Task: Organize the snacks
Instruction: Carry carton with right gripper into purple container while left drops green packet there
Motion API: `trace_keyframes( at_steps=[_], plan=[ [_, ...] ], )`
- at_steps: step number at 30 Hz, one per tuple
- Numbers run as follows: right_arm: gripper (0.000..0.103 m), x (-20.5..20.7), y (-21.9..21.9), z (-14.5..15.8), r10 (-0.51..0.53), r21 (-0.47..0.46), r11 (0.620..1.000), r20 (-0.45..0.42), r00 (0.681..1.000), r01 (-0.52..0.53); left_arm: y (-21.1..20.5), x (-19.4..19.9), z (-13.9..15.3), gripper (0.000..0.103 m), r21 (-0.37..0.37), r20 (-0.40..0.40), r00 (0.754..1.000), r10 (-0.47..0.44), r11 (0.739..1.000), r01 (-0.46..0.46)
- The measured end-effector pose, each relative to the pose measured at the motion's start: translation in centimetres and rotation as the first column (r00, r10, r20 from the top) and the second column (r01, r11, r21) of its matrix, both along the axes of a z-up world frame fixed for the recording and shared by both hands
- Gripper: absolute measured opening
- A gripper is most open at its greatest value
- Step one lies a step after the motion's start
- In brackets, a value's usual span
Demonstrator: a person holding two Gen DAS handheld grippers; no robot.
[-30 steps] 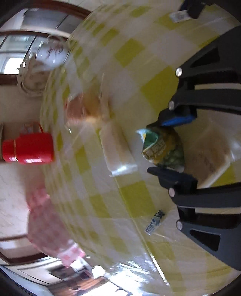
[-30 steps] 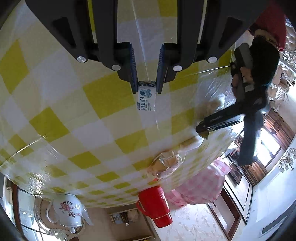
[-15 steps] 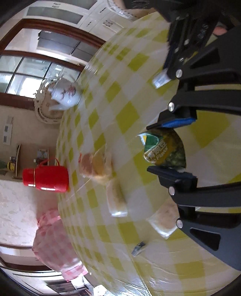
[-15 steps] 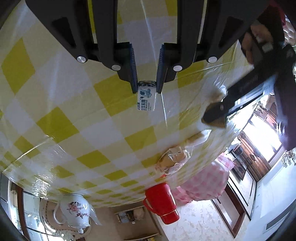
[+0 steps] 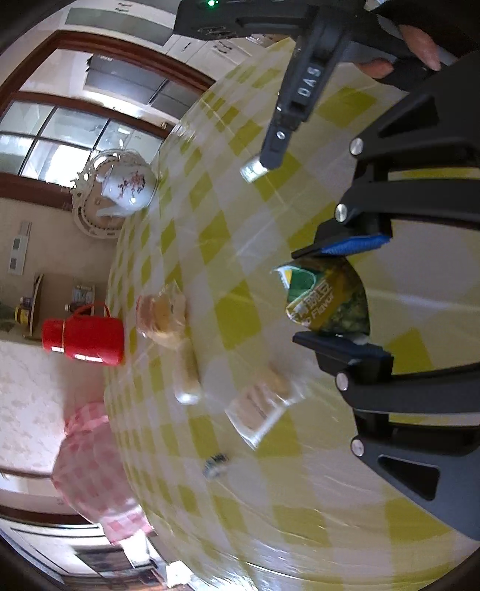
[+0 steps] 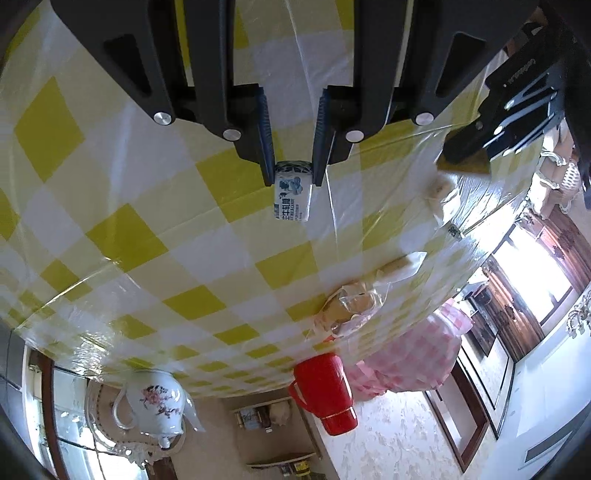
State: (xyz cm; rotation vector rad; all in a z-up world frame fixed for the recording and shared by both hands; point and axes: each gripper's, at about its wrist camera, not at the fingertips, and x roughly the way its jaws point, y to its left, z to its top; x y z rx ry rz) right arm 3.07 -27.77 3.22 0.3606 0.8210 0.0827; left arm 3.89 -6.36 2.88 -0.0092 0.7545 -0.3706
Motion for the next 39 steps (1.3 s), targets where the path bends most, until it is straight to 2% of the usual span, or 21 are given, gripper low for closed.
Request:
trace_keyframes(
  at_steps=[9, 20, 27, 34, 39],
  plan=[
    [0.021, -2.2, 0.5, 0.6, -0.027, -0.027, 0.999, 0.031, 0.999, 0.028, 2.1, -2.1, 0.4, 0.039, -0.030, 0.009, 0.999, 0.042, 0.999, -0.041],
    [0.021, -5.1, 3.1, 1.1, 0.024, -0.050, 0.999, 0.048, 0.999, -0.022, 3.0, -4.5, 0.5, 0.039, -0.035, 0.027, 0.997, 0.068, 0.997, -0.067],
    [0.021, -7.4, 4.4, 1.2, 0.042, -0.008, 0.999, 0.053, 0.998, -0.042, 3.9, -6.5, 0.9, 0.039, -0.065, 0.046, 0.995, 0.089, 0.994, -0.086],
    [0.021, -10.3, 6.7, 1.4, 0.088, 0.036, 0.995, 0.054, 0.995, -0.090, 5.9, -10.4, 1.4, 0.039, -0.075, 0.076, 0.985, 0.154, 0.986, -0.148],
    [0.021, -12.3, 8.4, 1.6, 0.123, 0.077, 0.989, 0.066, 0.990, -0.128, 8.3, -13.3, 1.6, 0.039, -0.110, 0.072, 0.978, 0.198, 0.976, -0.190]
  ],
)
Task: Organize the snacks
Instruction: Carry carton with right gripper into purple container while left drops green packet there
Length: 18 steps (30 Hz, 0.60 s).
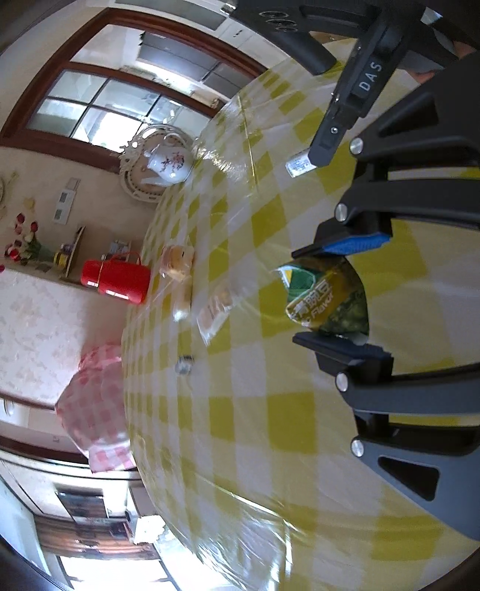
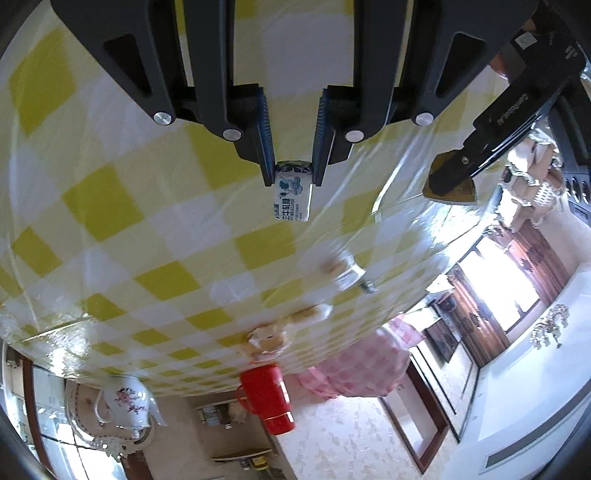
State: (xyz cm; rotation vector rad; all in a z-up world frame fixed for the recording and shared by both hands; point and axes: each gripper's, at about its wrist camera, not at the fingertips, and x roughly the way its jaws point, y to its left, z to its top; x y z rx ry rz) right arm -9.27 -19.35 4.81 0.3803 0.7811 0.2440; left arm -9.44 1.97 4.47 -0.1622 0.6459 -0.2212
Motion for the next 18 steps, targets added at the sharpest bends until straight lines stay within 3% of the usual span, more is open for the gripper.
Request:
trace_keyframes(
  at_steps=[7, 18],
  plan=[
    [0.021, -2.9, 2.8, 0.4, 0.068, 0.032, 0.997, 0.007, 0.998, -0.068, 3.7, -3.6, 1.2, 0.039, 0.008, 0.017, 0.999, 0.046, 0.999, -0.046],
    [0.021, -6.5, 9.0, 1.2, 0.205, 0.005, 0.979, 0.021, 0.978, -0.206, 9.5, -9.6, 1.1, 0.039, 0.057, 0.001, 0.993, 0.119, 0.991, -0.119]
  ],
)
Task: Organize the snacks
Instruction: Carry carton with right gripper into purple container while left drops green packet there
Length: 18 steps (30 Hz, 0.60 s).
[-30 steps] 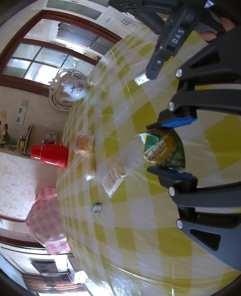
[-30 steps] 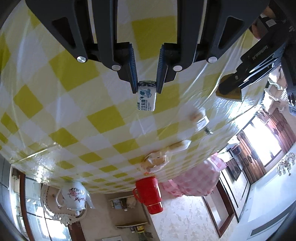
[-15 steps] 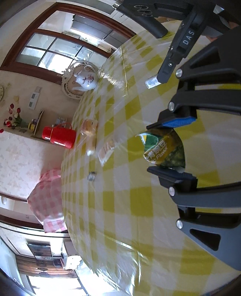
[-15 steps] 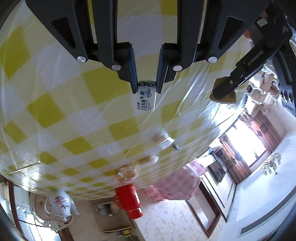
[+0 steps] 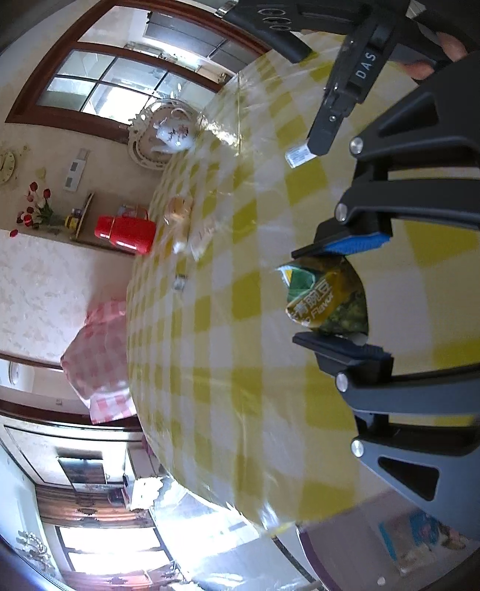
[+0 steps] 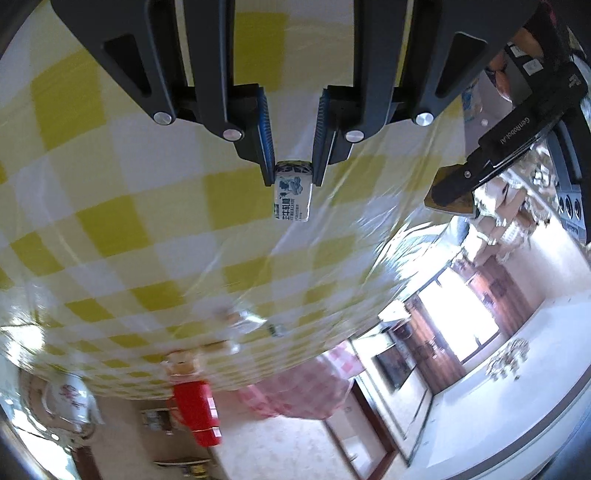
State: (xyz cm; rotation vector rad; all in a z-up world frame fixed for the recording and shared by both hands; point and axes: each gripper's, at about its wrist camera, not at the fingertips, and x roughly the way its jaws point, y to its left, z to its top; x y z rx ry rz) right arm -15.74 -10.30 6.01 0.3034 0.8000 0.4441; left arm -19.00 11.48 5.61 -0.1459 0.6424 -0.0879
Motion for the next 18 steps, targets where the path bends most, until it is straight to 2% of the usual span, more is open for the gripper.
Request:
trace_keyframes(
  at_steps=[5, 9, 14, 18],
  plan=[
    [0.021, -1.8, 3.8, 0.6, 0.090, -0.031, 0.995, 0.017, 0.996, -0.090, 3.3, -2.6, 0.0, 0.040, 0.046, 0.000, 0.999, 0.044, 0.998, -0.043],
    [0.021, -3.9, 7.8, 1.1, 0.201, -0.057, 0.978, 0.042, 0.979, -0.199, 6.7, -3.9, -0.4, 0.040, 0.066, -0.013, 0.994, 0.104, 0.992, -0.103],
    [0.021, -7.1, 13.6, 1.8, 0.368, -0.100, 0.927, 0.077, 0.926, -0.360, 11.0, -5.6, -0.4, 0.040, 0.112, -0.018, 0.981, 0.192, 0.976, -0.189],
    [0.021, -10.3, 18.2, 2.2, 0.501, -0.152, 0.862, 0.106, 0.859, -0.484, 14.1, -6.9, -0.1, 0.040, 0.163, -0.012, 0.965, 0.260, 0.953, -0.255]
  ],
)
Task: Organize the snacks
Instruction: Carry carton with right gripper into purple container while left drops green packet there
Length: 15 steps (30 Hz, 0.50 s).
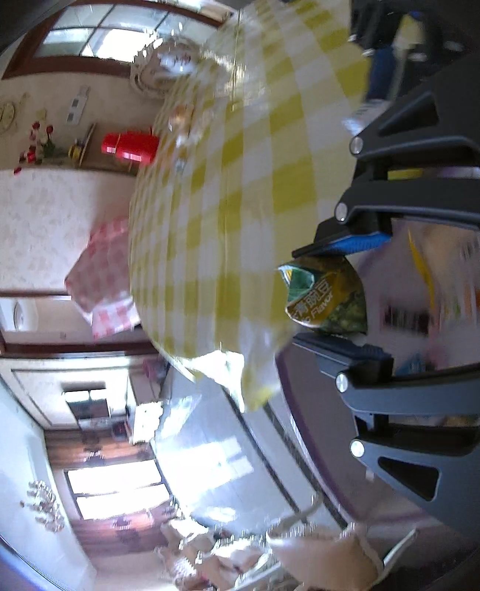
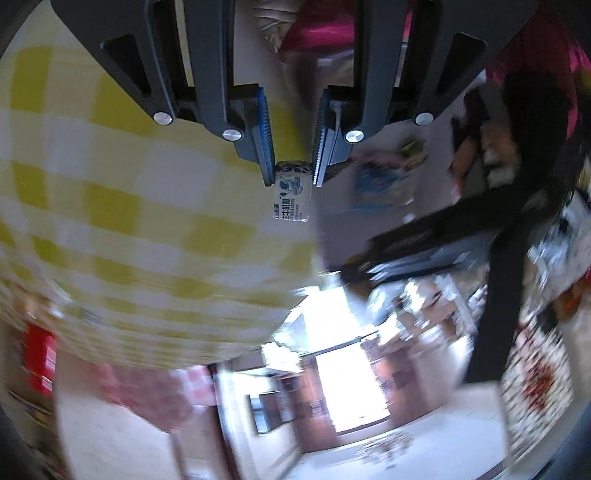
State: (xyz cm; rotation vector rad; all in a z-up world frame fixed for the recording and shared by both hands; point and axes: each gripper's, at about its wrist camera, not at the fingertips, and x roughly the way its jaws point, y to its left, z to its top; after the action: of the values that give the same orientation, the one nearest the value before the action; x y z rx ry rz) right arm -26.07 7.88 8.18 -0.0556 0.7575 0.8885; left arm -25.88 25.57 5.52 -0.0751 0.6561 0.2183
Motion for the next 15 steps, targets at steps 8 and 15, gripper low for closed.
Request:
trace_keyframes(
  at_steps=[8, 15],
  plan=[
    [0.021, -5.6, 5.5, -1.0, 0.229, -0.084, 0.971, 0.038, 0.973, -0.226, 4.0, -1.1, -1.2, 0.040, 0.087, -0.097, 0.994, 0.054, 0.995, -0.046],
    [0.050, -7.2, 5.4, -0.8, 0.264, -0.061, 0.963, 0.056, 0.963, -0.261, 4.7, -1.0, -1.5, 0.083, 0.148, -0.099, 0.984, 0.146, 0.980, -0.131]
  ],
)
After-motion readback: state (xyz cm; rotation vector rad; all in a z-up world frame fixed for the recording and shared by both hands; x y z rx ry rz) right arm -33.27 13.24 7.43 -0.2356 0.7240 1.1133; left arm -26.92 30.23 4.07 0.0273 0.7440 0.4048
